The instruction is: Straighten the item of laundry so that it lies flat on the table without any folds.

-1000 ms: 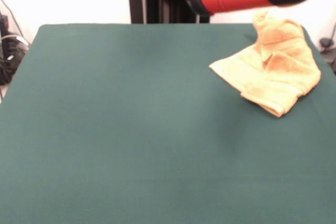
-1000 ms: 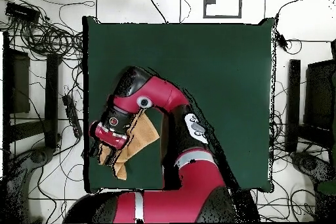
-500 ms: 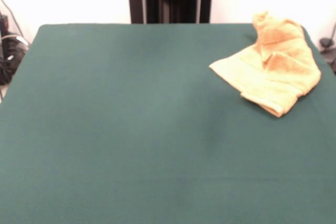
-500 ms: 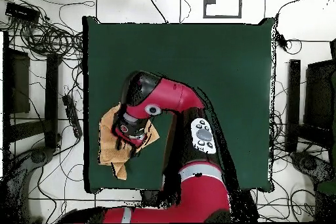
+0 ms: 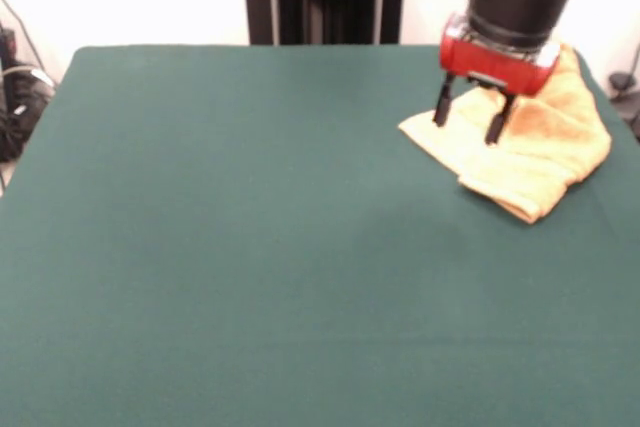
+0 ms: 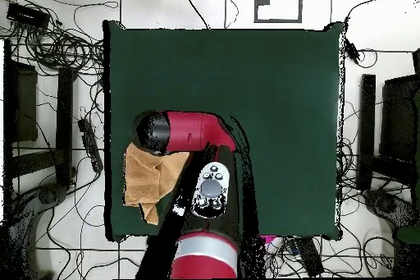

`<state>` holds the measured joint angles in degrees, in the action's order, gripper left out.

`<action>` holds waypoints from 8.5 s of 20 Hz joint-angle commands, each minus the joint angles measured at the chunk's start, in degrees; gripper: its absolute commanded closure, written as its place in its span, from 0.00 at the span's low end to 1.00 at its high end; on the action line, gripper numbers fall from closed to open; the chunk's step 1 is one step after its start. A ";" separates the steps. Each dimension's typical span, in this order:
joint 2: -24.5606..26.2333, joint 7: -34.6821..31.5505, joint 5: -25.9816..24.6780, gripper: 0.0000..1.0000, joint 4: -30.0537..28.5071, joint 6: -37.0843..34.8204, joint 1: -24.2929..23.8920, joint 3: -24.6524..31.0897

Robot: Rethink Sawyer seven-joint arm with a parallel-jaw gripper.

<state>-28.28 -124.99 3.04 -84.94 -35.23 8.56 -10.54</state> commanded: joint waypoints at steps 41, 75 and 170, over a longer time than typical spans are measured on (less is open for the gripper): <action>1.94 -9.13 11.29 0.00 -13.85 -5.24 -3.66 10.72; 30.13 -23.41 15.71 0.00 -1.29 48.19 12.59 -17.07; 7.30 -5.52 -1.30 0.00 -13.51 20.61 -10.04 10.90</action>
<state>-24.40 -126.81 0.81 -98.49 -4.04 -3.15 -3.38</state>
